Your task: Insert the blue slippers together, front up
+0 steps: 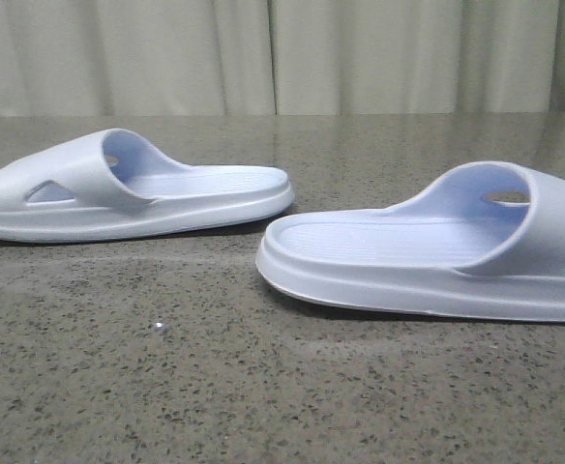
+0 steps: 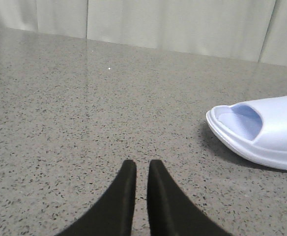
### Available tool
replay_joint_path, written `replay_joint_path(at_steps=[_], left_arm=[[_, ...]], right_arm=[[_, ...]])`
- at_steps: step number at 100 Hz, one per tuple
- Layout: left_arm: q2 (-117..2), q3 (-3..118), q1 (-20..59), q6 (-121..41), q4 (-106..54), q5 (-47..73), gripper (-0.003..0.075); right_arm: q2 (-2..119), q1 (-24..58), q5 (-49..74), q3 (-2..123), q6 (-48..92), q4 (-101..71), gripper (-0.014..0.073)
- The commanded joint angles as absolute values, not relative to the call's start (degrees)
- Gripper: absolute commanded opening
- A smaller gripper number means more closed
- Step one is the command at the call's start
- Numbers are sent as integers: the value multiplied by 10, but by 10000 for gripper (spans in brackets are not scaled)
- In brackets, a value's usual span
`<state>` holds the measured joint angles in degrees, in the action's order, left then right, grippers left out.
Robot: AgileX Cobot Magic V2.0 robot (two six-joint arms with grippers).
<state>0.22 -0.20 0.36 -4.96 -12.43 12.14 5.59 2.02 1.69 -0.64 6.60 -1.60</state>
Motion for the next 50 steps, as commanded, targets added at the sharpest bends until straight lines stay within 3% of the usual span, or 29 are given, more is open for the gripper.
replay_joint_path(at_steps=[1,33,50], left_arm=[[17,-7,3,-44,-130,73,15],[17,-7,3,-44,-212,65,15],[17,-7,3,-44,-273,50,15]], right_arm=[[59,15,-37,-18,67,-11,-89],[59,15,-39,-18,67,-38,-89],[59,15,-39,-18,67,-145,-89]])
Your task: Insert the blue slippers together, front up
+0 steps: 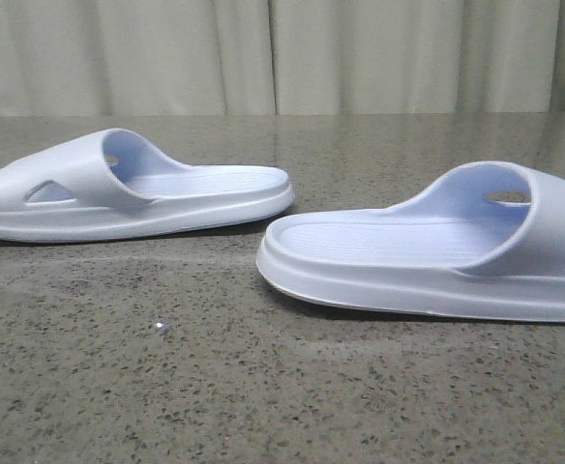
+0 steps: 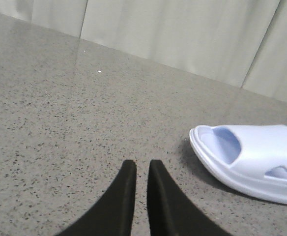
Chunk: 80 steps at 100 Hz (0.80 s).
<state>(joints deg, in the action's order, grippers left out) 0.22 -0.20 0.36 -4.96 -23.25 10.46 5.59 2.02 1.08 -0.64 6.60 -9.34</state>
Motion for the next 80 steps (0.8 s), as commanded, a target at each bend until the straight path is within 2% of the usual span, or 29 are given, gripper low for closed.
replay_joint_path(at_steps=[1,25,49,65,80], left_arm=[[17,-7,3,-44,-281,48,15],[17,-6,3,-44,-454,-53,15],[-5,32,3,-44,-455,-40,15],[-101,115,3,-46,-331,20,15],[-233,242,3,-46,-194,151,15]], right_arm=[[59,15,-39,-18,67,-154,-89],[59,15,-48,-16,67,-329,-89],[61,15,-9,37,86,-352,-76],[122,15,37,121,113,-336,-76],[244,15,169,233,117,-259,-76]])
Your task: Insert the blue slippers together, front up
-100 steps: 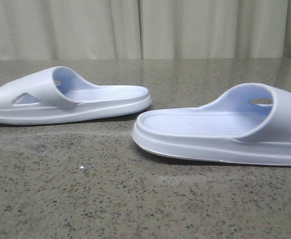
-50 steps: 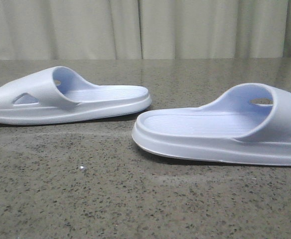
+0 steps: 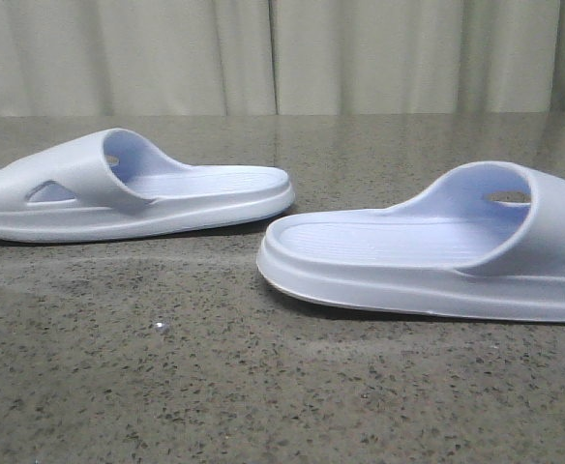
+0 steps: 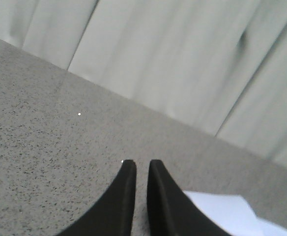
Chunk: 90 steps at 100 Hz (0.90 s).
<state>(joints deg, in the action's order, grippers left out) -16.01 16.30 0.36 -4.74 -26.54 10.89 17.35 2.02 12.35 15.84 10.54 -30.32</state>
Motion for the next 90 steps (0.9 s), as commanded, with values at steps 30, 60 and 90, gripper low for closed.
replay_joint_path(at_steps=[30,60,90], left_arm=[[-373,343,3,-52,-172,309,16],[-432,343,3,-265,-405,337,139],[-461,343,3,-337,-476,372,337]], right_arm=[[382,15,316,321,117,-239,-78],[382,15,384,336,122,-239,101],[393,11,415,371,118,-196,216]])
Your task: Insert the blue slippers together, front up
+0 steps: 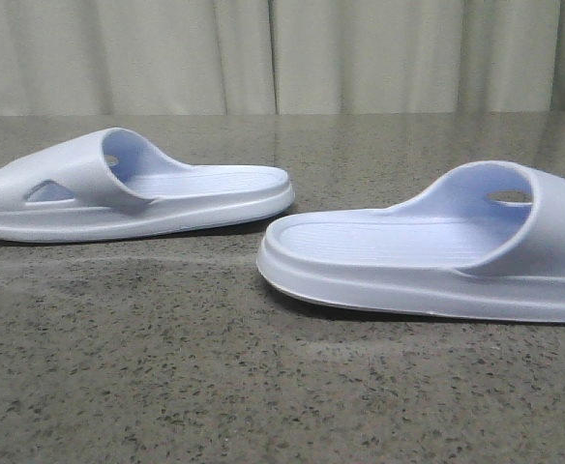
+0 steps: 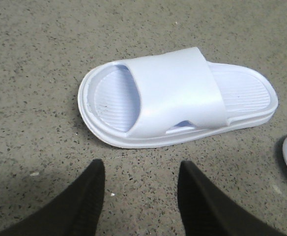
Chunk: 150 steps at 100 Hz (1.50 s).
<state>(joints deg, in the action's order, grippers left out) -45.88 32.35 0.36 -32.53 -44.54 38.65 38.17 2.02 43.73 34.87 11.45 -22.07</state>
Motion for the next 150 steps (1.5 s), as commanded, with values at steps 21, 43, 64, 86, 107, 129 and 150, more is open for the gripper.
replay_joint_path(at_steps=[21,43,64,86,107,129,150], left_arm=[[-461,343,-24,-343,-485,379,337],[-468,343,-39,-383,-536,391,337],[-485,343,-39,-397,-548,398,337],[-486,343,-39,-408,-562,399,337],[-486,343,-39,-410,-562,400,337],[-486,343,-39,-412,-562,400,337],[-486,343,-39,-412,-565,402,337]], right_arm=[[447,-51,422,372,119,-184,216],[497,-60,439,372,172,-264,216],[526,-115,474,372,272,-380,216],[554,-187,516,372,334,-453,216],[590,-188,530,372,351,-457,216],[632,-188,561,372,391,-491,216],[658,-188,593,372,435,-534,205]])
